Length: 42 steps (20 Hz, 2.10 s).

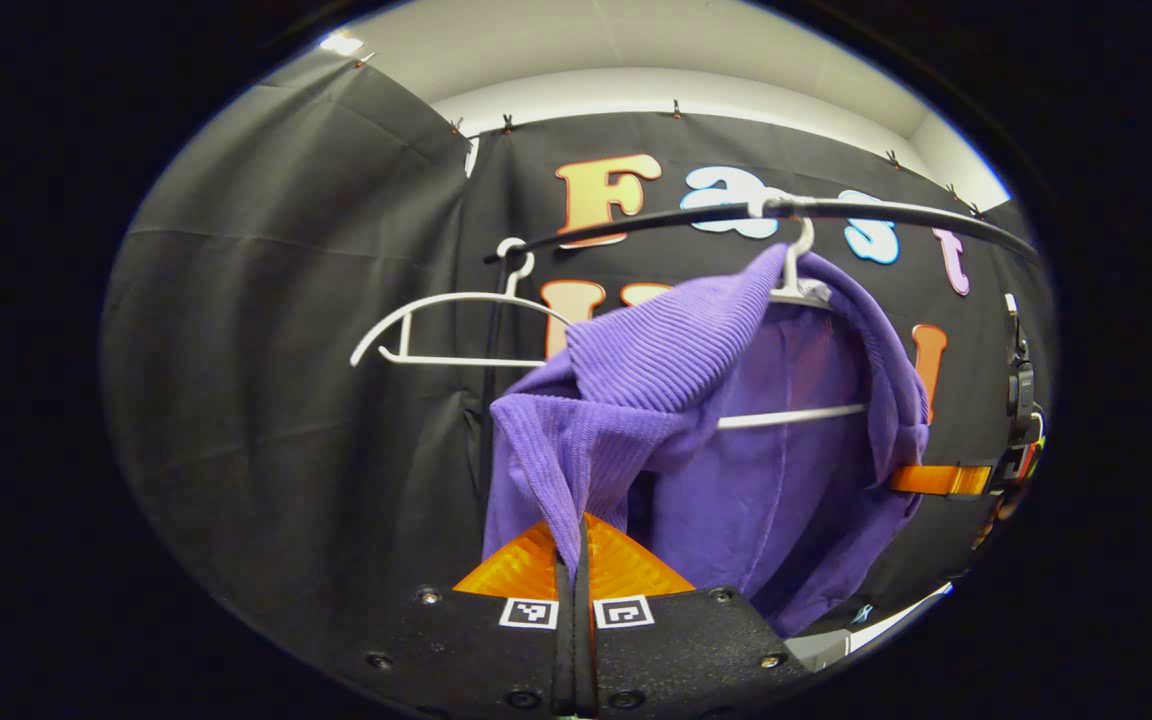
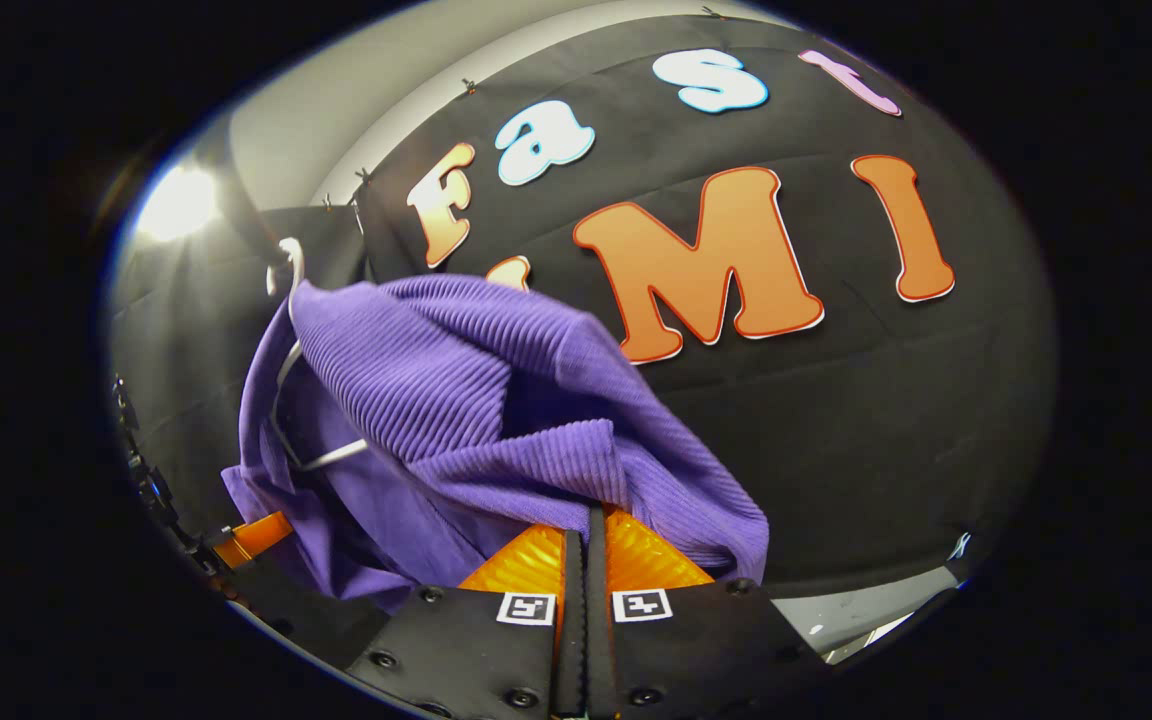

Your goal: Grasp the clothes on the hanger with both hands and then place them into the laundry hamper below.

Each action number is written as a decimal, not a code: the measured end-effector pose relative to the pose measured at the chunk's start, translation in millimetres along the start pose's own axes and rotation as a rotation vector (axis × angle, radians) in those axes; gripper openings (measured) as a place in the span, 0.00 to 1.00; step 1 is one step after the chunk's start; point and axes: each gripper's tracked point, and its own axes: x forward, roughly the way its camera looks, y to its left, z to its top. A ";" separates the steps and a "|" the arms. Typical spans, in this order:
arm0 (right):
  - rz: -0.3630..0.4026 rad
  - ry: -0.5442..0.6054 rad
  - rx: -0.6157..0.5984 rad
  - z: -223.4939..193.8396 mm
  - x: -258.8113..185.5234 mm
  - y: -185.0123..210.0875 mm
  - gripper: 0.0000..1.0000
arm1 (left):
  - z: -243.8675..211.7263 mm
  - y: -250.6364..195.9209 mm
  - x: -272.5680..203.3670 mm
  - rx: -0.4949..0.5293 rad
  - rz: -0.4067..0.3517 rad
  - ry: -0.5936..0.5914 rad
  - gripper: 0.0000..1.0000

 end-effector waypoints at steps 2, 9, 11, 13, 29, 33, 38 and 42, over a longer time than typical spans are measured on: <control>0.006 -0.021 0.026 15.6 1.1 -4.6 0.08 | 16.8 14.0 -1.1 -0.020 0.025 -0.035 0.00; 0.024 -0.106 0.084 74.9 4.6 -15.3 0.07 | 66.9 54.9 -0.1 -0.051 0.094 -0.124 0.00; 0.022 -0.144 0.094 93.0 1.8 -19.4 0.07 | 82.1 61.5 0.3 -0.051 0.099 -0.149 0.00; 0.020 -0.177 0.098 109.4 -0.4 -23.5 0.08 | 95.9 65.7 1.3 -0.050 0.099 -0.173 0.00; 0.044 -0.220 0.082 175.0 8.9 -18.9 0.07 | 142.6 87.2 25.3 -0.120 -0.008 -0.211 0.00; 0.003 -0.195 0.087 165.9 13.1 -34.4 0.07 | 134.9 79.4 38.1 -0.078 -0.023 -0.184 0.00; -0.034 -0.143 0.111 142.4 21.6 -49.7 0.08 | 114.9 80.4 52.8 -0.046 -0.029 -0.127 0.00; -0.060 -0.081 0.095 117.3 32.1 -56.2 0.08 | 92.6 84.1 61.1 -0.039 -0.017 -0.081 0.00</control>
